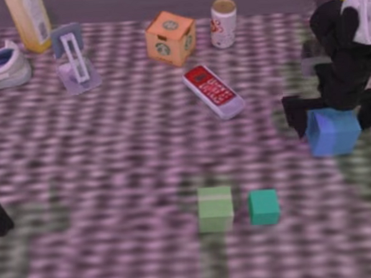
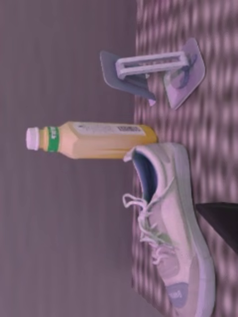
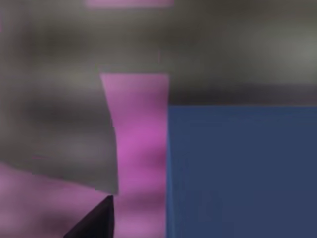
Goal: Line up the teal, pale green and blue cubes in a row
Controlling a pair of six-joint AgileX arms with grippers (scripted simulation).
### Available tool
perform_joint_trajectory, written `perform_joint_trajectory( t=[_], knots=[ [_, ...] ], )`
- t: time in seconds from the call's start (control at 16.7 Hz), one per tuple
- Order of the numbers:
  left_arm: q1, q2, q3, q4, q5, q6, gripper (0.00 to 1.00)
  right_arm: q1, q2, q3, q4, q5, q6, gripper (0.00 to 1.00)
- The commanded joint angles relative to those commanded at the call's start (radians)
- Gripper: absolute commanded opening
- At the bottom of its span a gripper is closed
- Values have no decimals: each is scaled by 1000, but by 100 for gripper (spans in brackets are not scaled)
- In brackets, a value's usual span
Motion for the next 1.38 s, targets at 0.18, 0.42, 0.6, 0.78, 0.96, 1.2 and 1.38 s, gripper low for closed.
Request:
perform_joint_trajectory(
  t=[0.18,0.42,0.6,0.78,0.96,1.2,1.38],
  knots=[
    [0,0,0,0,0,0,100,1,12,-19,24,0,1,100],
    [0,0,0,0,0,0,100,1,12,-19,24,0,1,85],
    [0,0,0,0,0,0,100,1,12,-19,24,0,1,62],
    [0,0,0,0,0,0,100,1,12,-19,24,0,1,40],
    [0,0,0,0,0,0,100,1,12,-19,24,0,1,17],
    [0,0,0,0,0,0,100,1,12,-19,24,0,1,0],
    [0,0,0,0,0,0,100,1,12,-19,24,0,1,0]
  ],
)
